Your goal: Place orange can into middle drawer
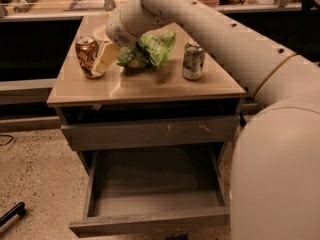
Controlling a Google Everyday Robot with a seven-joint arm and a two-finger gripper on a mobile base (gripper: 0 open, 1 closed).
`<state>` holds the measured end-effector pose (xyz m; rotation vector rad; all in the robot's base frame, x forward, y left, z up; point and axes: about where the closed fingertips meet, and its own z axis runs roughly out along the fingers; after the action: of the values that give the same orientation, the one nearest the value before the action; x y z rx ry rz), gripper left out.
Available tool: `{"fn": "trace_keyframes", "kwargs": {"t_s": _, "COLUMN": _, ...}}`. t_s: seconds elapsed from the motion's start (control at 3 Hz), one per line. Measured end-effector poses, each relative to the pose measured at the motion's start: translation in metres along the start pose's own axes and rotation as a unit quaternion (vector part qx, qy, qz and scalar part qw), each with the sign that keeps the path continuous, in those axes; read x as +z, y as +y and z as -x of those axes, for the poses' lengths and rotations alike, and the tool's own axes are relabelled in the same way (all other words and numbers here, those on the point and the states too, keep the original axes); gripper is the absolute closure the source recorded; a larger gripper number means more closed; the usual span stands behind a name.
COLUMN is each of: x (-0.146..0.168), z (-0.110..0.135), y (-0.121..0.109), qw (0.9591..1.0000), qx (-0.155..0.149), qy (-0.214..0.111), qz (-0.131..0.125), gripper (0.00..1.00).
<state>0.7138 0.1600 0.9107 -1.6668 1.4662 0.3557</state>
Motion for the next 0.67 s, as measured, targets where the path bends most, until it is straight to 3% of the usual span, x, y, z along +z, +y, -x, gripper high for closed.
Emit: {"fn": "trace_keyframes", "kwargs": {"t_s": 0.67, "x": 0.041, "z": 0.003, "y": -0.008, "qw": 0.999, "qx": 0.031, "qy": -0.016, "qz": 0.029, "gripper": 0.0}}
